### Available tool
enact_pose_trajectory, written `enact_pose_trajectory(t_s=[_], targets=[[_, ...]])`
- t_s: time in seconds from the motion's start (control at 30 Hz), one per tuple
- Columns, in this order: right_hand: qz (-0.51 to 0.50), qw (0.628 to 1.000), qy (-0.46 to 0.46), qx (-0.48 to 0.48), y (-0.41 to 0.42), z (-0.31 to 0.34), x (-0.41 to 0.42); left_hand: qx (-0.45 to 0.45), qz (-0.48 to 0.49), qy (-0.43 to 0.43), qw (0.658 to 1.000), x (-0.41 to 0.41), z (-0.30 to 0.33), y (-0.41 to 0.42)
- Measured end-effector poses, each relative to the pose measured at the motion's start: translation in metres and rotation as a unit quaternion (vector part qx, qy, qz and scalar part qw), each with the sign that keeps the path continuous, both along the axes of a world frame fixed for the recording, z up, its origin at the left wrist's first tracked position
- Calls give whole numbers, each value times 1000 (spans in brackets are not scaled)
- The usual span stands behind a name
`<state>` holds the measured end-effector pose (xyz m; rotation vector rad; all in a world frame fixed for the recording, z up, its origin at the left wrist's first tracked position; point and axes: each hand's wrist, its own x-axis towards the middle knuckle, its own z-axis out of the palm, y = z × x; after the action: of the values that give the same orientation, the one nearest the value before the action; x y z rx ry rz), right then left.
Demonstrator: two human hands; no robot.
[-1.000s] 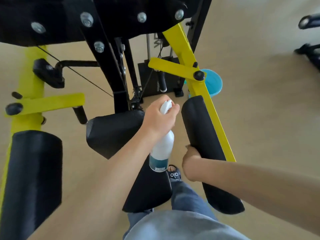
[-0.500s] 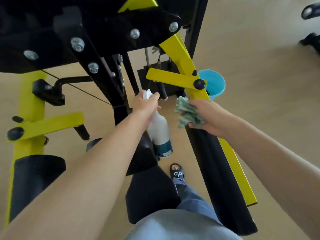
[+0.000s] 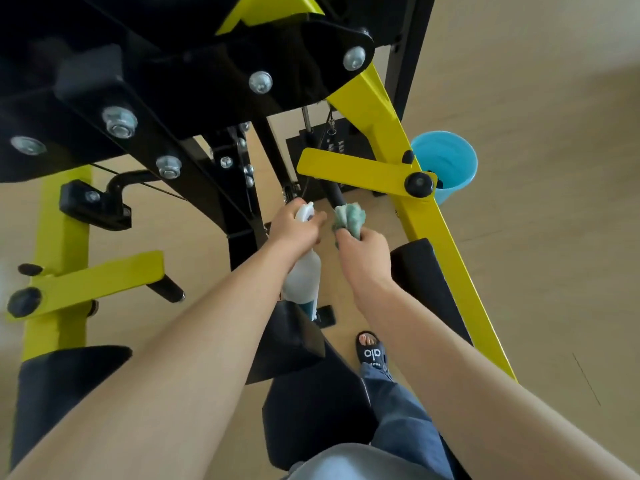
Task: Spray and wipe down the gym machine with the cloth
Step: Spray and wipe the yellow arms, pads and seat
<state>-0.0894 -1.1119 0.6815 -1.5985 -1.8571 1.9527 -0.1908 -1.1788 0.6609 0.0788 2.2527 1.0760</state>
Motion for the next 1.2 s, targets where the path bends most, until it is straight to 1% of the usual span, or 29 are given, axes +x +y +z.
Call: enact_pose_trajectory(t_s=[0.1,0.13,0.33,0.43,0.6,0.77,0.9,1.03,1.1,1.2], targets=[[-116,991,19,-68,-4,-7,-2,-6,4,-4,1000,-6,-2,-1],[-134,987,18,-82,-4,-10,-2,-5,8,-12,1000,-6,-2,-1],[-160,982,27,-95,-4,-25,-5,17,-18,-14,1000,-4,-13,6],[-188,975,32,-112,-1,-29,-7,25,-7,-19,999,-7,-19,7],[-192,974,11,-117,3,-30,-15,15,4,-32,999,-10,-20,6],[-193,978,1,-83,14,-35,-31,34,-6,-26,999,-9,-25,3],[-220,973,21,-66,26,-37,-47,19,16,-37,999,-11,-24,5],[-221,975,26,-20,26,-42,-68,19,23,-9,1000,-13,-27,1],[-220,974,42,-29,25,-44,-76,16,26,2,1000,-14,-27,-2],[-193,974,92,-74,21,-44,-82,6,30,21,999,-15,-26,-1]])
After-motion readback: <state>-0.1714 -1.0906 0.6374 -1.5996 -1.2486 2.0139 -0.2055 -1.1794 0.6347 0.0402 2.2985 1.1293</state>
